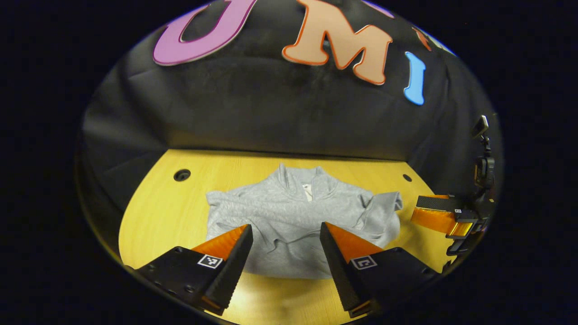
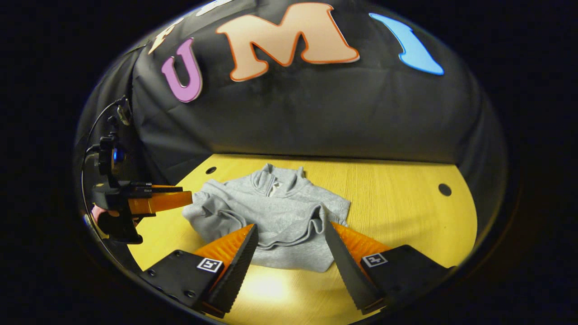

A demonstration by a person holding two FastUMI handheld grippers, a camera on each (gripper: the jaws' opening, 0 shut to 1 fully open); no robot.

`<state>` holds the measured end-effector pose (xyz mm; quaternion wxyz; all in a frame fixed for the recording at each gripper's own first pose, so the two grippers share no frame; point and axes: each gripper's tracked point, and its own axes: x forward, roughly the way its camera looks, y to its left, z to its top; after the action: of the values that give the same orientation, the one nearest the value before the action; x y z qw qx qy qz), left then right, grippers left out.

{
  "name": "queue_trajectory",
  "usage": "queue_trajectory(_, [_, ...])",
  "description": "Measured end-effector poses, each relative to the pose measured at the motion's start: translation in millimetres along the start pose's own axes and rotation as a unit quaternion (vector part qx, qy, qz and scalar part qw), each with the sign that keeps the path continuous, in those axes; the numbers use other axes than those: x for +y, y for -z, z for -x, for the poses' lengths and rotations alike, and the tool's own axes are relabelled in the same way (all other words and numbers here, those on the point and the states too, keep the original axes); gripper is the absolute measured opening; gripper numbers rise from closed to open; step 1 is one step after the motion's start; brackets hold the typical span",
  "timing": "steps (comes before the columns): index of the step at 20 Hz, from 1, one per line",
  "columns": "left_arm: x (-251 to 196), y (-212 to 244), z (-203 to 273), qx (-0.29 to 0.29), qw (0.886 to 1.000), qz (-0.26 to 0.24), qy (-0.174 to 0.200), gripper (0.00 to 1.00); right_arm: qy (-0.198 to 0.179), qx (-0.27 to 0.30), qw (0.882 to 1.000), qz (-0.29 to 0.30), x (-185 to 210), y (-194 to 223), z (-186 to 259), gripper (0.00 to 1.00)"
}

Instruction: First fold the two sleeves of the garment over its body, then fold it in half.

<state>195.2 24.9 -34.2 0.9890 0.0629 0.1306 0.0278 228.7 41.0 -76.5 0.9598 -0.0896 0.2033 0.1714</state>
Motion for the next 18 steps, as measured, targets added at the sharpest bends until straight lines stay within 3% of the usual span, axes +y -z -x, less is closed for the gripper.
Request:
queue_trajectory(6, [-13,-15,95,-0.037,0.998,-0.053,0.022,0.89,0.01,-0.07,0.997,0.025,39,-28,92,0.96])
queue_trajectory(9, [-4,-5,136,-0.055,0.997,-0.061,0.005,0.86,0.044,-0.11,0.992,0.038,48,-30,134,0.96])
queue_trajectory(13, [3,26,176,-0.052,0.997,-0.062,-0.004,0.86,0.084,-0.11,0.99,0.011,55,5,184,0.98])
queue_trajectory(18, [12,59,201,-0.015,0.999,-0.048,-0.005,0.86,0.105,-0.09,0.989,-0.052,69,47,218,0.97])
